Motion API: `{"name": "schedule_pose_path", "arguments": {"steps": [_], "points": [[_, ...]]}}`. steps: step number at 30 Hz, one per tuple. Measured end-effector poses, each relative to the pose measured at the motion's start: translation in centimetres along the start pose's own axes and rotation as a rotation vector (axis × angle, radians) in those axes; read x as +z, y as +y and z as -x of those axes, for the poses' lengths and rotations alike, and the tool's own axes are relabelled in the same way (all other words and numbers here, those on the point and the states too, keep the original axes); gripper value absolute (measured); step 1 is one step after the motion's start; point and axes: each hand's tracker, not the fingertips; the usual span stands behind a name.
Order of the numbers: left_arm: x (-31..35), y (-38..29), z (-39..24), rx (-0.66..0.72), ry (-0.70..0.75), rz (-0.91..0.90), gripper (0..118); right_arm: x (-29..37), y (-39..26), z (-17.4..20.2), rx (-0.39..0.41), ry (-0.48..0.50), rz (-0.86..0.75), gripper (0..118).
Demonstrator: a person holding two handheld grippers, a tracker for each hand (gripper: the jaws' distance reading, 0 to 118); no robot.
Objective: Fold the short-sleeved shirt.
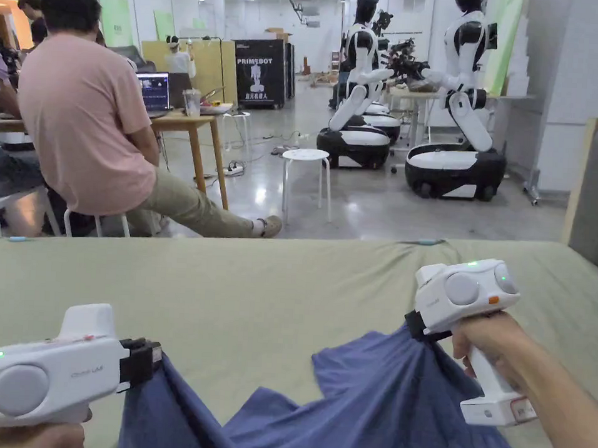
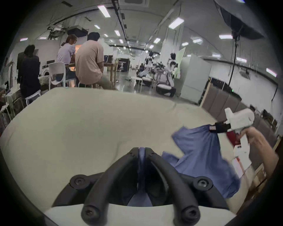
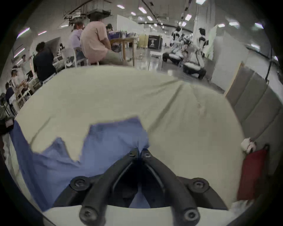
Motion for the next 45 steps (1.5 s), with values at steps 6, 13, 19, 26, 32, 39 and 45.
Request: {"name": "schedule_pose_path", "arguments": {"steps": [6,13,19,26,32,39,45], "points": [[5.1,12.5,-0.9,-0.061,0.003,-0.206,7,14.2,7.8,-3.8,0.012,-0.249,-0.242,1],[7.7,23.8,-1.5,-0.08,0.076,-0.3,7,27.3,12.6,-6.9,-0.076,-0.324,-0.442,1],[8.0,30.4,-2.9,-0.092,0.087,-0.38,6,32.7,16.0,-5.3,0.011,-0.428,-0.539,1],[10.5,34.1,-5.4,-0.131,0.099,-0.471,6,36.4,19.4,-6.3,0.001,-0.485,-0.634,2],[10.3,34.2,-5.2,-0.168,0.098,-0.49,6,36.6,19.2,-7.0,-0.072,-0.453,-0.663,2],[6.0,28.0,-2.3,-0.095,0.063,-0.407,6,30.3,14.6,-7.7,-0.143,-0.373,-0.588,2],[1.0,20.2,0.9,-0.084,0.046,-0.276,6,24.2,9.4,-8.0,-0.16,-0.321,-0.48,2]]}}
